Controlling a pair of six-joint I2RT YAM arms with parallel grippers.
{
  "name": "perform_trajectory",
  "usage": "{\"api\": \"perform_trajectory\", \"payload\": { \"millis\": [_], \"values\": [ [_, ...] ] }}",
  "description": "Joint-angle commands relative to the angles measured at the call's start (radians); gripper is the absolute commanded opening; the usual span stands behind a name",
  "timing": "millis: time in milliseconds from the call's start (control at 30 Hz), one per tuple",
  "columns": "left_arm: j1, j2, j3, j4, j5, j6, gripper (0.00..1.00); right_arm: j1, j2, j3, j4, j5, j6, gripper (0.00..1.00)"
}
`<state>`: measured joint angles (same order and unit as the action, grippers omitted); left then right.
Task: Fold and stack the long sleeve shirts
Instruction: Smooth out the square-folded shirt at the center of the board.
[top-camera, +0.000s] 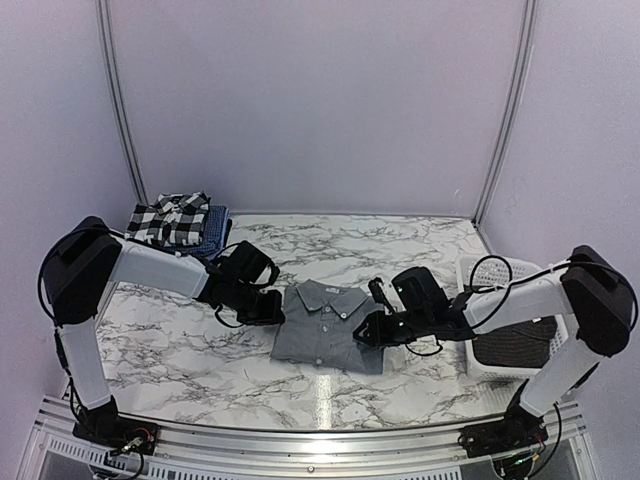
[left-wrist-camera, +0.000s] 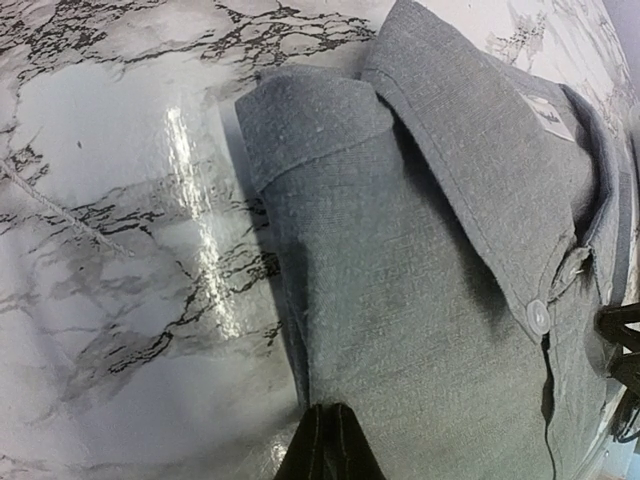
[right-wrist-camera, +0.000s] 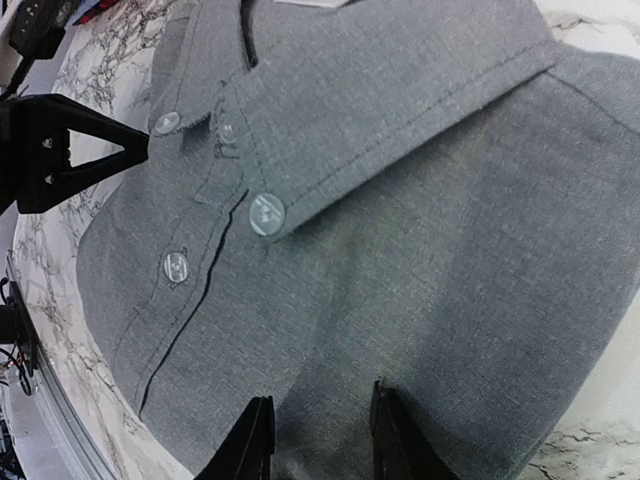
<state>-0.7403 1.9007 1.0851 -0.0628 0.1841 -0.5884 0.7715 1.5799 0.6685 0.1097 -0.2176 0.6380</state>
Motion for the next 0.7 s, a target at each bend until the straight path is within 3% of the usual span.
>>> {"api": "perform_trajectory", "payload": {
  "millis": [0,433,667],
  "values": [
    [0.012,-0.037,0.019,0.01,0.012,0.021,0.06,-0.01,-0.089,-0.008,-0.039,0.005,-0.006,0.32],
    [0.013,-0.041,0.039,0.001,0.026,0.025,0.05,0.072,-0.103,-0.177,-0.033,-0.013,0.069,0.31],
    [0.019,-0.064,0.042,-0.013,0.028,0.035,0.05,0.06,-0.234,-0.19,-0.166,0.056,0.068,0.31]
  ]
}}
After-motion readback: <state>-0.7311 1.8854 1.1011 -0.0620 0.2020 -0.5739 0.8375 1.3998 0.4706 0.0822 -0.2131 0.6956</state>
